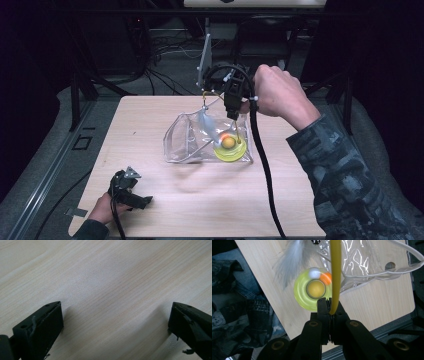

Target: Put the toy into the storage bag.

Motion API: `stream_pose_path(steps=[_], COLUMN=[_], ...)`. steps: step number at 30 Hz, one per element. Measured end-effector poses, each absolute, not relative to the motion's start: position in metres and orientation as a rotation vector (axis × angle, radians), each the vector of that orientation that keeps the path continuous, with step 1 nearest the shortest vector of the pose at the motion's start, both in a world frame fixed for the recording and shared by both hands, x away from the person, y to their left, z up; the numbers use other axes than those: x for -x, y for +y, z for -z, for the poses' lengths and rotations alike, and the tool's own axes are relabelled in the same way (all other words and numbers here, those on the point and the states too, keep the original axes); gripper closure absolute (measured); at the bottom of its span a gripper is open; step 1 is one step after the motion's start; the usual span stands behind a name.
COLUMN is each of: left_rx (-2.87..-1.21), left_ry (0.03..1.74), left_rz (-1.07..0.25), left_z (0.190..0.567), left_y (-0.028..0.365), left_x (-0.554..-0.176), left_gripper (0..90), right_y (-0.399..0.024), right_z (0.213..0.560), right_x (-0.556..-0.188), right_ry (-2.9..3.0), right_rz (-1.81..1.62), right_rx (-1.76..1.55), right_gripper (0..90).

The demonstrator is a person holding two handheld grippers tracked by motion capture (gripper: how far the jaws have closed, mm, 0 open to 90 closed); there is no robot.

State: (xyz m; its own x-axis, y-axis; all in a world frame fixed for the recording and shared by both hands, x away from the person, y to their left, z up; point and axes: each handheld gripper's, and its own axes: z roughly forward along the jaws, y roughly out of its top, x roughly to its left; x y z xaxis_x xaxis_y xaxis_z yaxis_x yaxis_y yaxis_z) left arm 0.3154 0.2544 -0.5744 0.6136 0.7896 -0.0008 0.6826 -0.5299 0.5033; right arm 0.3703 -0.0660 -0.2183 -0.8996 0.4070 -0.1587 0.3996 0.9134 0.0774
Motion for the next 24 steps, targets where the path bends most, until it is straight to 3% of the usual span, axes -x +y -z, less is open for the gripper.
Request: stream_pose_path(steps=[24], left_rx=[-2.381], left_ry=[1.156], left_rz=[-0.314], left_z=[0.575], left_y=[0.255], left_x=[-0.316], left_gripper=[0.0], right_y=[-0.051], right_z=[0.198], right_x=[-0.405], right_ry=[2.827], right_rz=[-0.032], right_rx=[-0.658], right_gripper=[88.0])
